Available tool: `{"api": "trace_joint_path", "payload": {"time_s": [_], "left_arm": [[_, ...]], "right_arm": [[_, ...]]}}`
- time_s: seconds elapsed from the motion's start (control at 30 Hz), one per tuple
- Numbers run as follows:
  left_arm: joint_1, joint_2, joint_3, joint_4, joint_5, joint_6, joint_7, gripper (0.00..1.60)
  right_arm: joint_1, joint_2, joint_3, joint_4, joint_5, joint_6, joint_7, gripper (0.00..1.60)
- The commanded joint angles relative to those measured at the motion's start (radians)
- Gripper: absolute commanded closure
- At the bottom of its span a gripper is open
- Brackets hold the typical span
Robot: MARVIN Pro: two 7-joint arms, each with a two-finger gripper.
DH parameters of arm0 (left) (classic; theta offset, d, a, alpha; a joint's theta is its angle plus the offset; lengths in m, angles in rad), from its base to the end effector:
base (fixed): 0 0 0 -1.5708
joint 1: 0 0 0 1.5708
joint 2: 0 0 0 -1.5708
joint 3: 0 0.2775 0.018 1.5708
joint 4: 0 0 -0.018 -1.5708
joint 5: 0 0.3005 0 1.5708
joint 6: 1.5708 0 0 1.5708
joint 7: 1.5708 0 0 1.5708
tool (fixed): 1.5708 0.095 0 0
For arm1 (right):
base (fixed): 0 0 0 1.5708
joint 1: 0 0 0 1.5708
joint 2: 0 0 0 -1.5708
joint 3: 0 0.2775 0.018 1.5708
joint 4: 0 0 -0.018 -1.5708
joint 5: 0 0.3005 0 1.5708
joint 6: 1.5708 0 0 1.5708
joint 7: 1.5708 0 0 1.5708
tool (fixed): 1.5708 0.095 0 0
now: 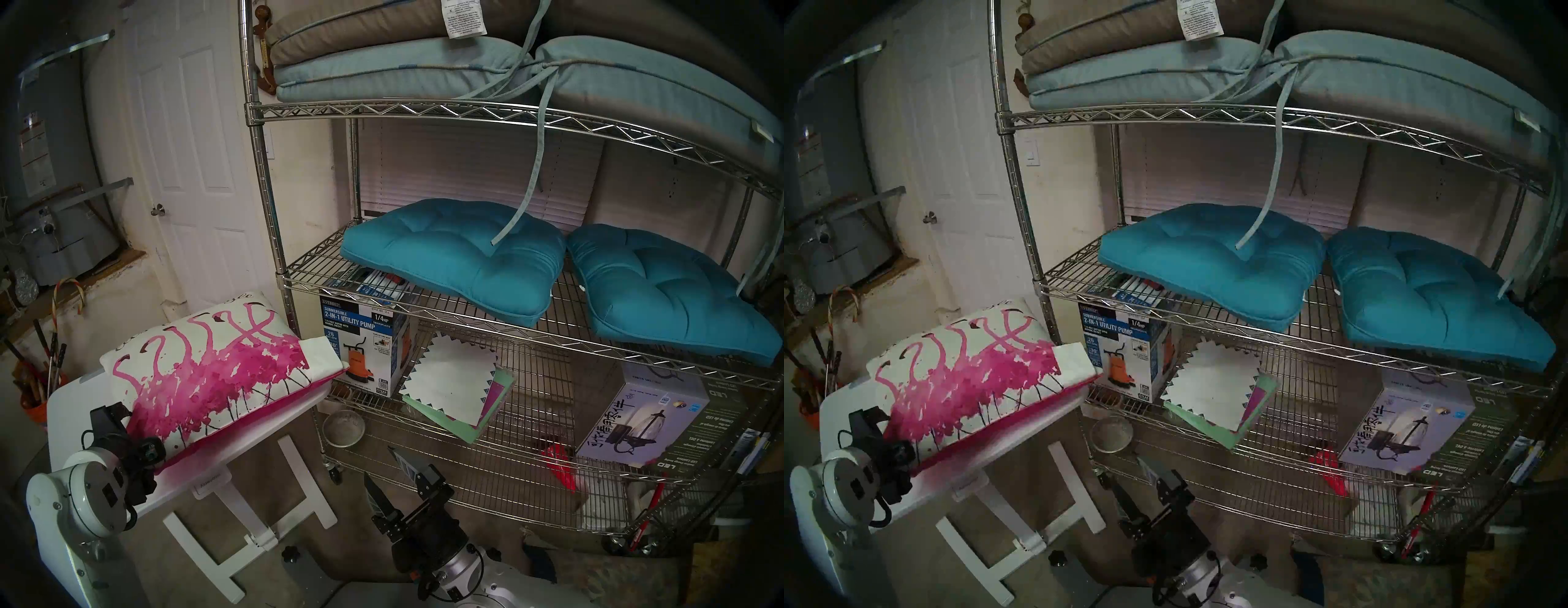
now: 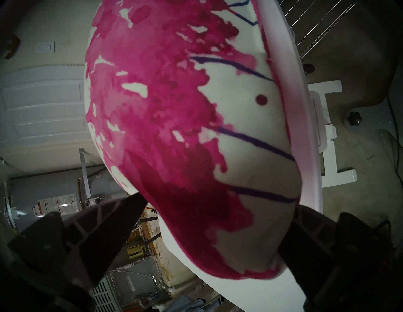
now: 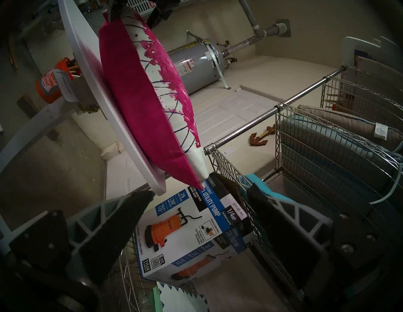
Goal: Take cushion off the shelf
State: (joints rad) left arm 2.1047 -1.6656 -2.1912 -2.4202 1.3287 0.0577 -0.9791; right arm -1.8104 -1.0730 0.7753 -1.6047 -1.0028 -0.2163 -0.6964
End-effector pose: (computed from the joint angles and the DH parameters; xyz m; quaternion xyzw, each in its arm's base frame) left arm 0.1877 0.1669 -0.2170 -0.7820 0.4295 -0.2249 0.3916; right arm 0.2011 0.1249 -0.3804 0.3778 0.4929 0.7687 0.1531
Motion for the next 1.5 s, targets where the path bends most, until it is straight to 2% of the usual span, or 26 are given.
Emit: {"api": "trace_joint_path", "payload": {"time_s": [0.0, 0.67, 1.17, 1.47], "left_arm": [[0.032, -0.017, 0.009, -0.023, 0.01, -0.007, 0.014, 0.0], [0.074, -0.06, 0.017, -0.023, 0.041, -0.035, 0.08, 0.0], [-0.043, -0.068, -0.124, -0.023, -0.204, -0.006, -0.023, 0.0], [-0.069, -0.06, -0.152, -0.023, -0.294, -0.008, -0.074, 0.0]], "right_arm": [[0.003, -0.002, 0.0, -0.017, -0.003, -0.003, -0.009, 0.0], [0.004, -0.001, -0.002, -0.017, -0.002, -0.002, -0.01, 0.0], [0.005, -0.002, -0.003, -0.015, -0.001, -0.001, -0.009, 0.0], [0.006, -0.002, -0.003, -0.014, -0.001, -0.001, -0.008, 0.0]]}}
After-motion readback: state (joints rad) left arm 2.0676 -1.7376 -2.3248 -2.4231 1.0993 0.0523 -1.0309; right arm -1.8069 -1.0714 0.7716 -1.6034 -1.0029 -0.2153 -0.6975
